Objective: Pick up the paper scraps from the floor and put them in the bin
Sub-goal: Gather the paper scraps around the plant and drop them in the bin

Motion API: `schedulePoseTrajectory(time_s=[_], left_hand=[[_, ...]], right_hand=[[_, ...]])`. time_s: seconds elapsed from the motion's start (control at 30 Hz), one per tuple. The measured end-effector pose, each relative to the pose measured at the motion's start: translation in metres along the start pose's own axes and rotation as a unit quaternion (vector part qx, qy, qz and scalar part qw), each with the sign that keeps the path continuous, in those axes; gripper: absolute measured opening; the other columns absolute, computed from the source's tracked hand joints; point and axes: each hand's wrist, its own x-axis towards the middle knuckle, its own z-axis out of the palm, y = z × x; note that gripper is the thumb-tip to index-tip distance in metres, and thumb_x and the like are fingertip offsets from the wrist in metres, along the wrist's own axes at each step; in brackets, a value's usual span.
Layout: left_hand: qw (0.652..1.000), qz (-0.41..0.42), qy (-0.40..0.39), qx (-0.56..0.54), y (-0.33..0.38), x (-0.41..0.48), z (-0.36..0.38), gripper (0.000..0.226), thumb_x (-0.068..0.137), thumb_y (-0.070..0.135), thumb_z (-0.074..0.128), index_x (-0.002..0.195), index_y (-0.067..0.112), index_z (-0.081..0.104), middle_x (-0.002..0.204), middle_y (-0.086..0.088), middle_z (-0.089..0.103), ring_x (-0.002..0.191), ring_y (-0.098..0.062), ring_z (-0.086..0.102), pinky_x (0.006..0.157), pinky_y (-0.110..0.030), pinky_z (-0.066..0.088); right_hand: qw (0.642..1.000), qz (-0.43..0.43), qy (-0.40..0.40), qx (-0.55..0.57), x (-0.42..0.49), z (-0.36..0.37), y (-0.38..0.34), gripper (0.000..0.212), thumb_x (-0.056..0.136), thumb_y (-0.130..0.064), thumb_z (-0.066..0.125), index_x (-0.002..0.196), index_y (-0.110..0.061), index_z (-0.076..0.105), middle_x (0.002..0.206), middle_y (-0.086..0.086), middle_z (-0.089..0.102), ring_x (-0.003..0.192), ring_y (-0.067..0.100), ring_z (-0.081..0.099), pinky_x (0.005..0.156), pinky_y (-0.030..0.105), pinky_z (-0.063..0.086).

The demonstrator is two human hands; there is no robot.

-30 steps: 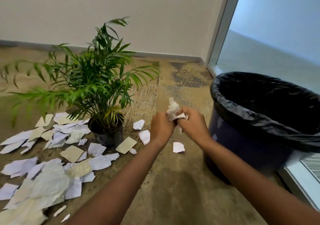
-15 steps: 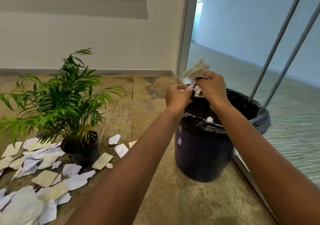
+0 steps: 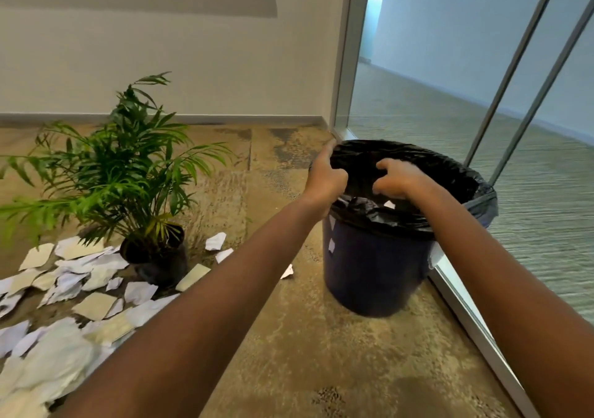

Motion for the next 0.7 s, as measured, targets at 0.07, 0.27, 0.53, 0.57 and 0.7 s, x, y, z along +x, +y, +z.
schedulePoseTrajectory(time_s=[0.07, 0.27, 0.53, 0.57, 0.7], left_hand=[[0.998, 0.035, 0.056, 0.016, -0.009, -0.004, -0.016, 0.058, 0.089, -0.012, 0.041, 0.140, 0.016, 0.040, 0.122, -0.005, 0.050, 0.103, -0.017, 0.054, 0.078, -0.024, 0.047], [0.961, 0.014, 0.139, 0.237, -0.070, -0.012, -0.079, 0.052, 0.087, -0.009, 0.043, 0.134, 0.010, 0.044, 0.139, -0.017, 0.043, 0.119, -0.034, 0.050, 0.095, -0.039, 0.046], [0.881, -0.191, 0.109, 0.419, -0.158, -0.029, -0.157, 0.058, 0.089, 0.011, 0.054, 0.142, 0.011, 0.030, 0.149, -0.018, 0.027, 0.135, -0.035, 0.033, 0.106, -0.044, 0.034], [0.869, -0.209, 0.098, 0.438, -0.168, -0.032, -0.164, 0.061, 0.090, 0.017, 0.056, 0.144, 0.013, 0.027, 0.149, -0.018, 0.026, 0.137, -0.035, 0.031, 0.107, -0.046, 0.033], [0.836, -0.252, 0.072, 0.482, -0.202, -0.041, -0.185, 0.055, 0.093, 0.021, 0.052, 0.143, 0.017, 0.030, 0.145, -0.018, 0.033, 0.133, -0.037, 0.037, 0.108, -0.045, 0.036]], right_hand=[[0.996, -0.053, 0.069, 0.027, -0.004, 0.001, -0.015, 0.051, 0.088, -0.013, 0.051, 0.138, -0.015, 0.042, 0.143, 0.018, 0.040, 0.128, 0.039, 0.040, 0.109, 0.045, 0.037], [0.927, -0.292, 0.214, 0.094, -0.038, 0.031, -0.069, 0.026, 0.088, -0.007, 0.051, 0.110, -0.010, 0.063, 0.125, 0.014, 0.050, 0.123, 0.026, 0.040, 0.099, 0.022, 0.029], [0.947, -0.317, 0.036, 0.045, -0.016, 0.145, -0.090, 0.029, 0.088, -0.012, 0.052, 0.115, -0.010, 0.059, 0.128, 0.014, 0.045, 0.125, 0.029, 0.037, 0.101, 0.034, 0.037], [0.955, -0.294, 0.007, 0.035, -0.011, 0.160, -0.088, 0.031, 0.088, -0.013, 0.052, 0.119, -0.011, 0.058, 0.127, 0.015, 0.045, 0.124, 0.031, 0.038, 0.101, 0.035, 0.037], [0.978, -0.185, -0.098, 0.002, 0.011, 0.218, -0.076, 0.043, 0.088, -0.019, 0.053, 0.130, -0.013, 0.048, 0.134, 0.018, 0.044, 0.128, 0.032, 0.037, 0.107, 0.037, 0.032]])
